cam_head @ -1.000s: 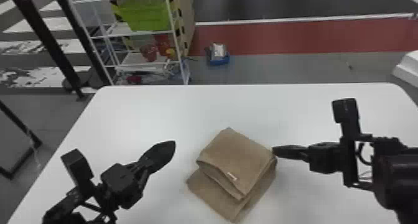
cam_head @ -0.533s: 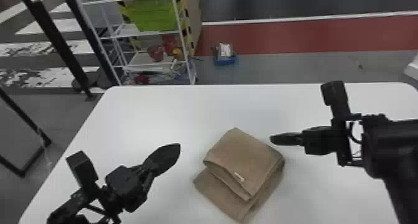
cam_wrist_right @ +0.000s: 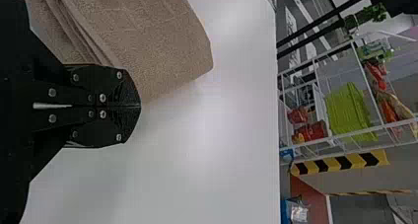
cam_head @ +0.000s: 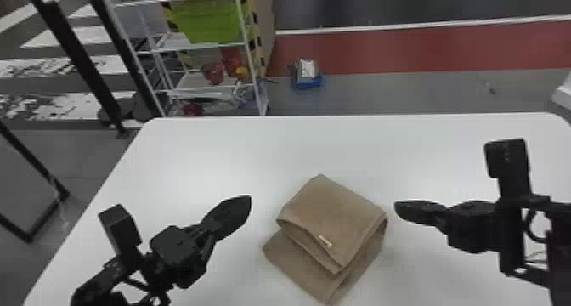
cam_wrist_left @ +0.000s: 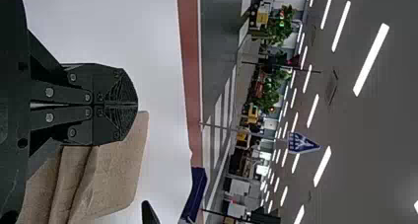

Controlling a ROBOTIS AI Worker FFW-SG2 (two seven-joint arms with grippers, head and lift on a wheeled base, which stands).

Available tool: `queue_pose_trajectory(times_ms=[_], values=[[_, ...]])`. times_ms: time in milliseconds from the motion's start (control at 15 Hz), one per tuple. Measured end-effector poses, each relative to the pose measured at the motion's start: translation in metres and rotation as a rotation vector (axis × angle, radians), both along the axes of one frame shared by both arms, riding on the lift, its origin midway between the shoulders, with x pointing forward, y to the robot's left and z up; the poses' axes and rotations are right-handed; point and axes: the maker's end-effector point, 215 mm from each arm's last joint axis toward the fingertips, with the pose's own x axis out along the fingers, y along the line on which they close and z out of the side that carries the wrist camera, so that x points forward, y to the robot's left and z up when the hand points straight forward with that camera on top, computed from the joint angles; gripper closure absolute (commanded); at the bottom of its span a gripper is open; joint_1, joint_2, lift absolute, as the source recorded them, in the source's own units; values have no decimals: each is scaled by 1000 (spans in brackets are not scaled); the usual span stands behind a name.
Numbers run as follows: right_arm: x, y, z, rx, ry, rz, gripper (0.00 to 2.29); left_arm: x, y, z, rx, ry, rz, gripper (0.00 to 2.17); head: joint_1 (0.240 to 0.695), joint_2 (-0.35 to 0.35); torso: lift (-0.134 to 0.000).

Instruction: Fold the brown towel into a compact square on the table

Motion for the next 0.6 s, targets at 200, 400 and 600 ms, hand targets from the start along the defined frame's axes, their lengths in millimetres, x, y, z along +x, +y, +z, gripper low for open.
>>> queue_pose_trajectory(times_ms=[200, 400, 600], values=[[-9, -14, -7, 11, -5, -19, 1949, 1, -2, -3, 4, 6, -3, 1936, 695, 115, -124], [-14, -2, -25, 26, 25, 3, 1949, 2, -7, -5, 12, 9, -7, 1936, 695, 120, -124], [-11, 16, -39, 11, 24, 34, 1949, 2, -9, -6, 12, 8, -8, 1936, 695, 144, -124]])
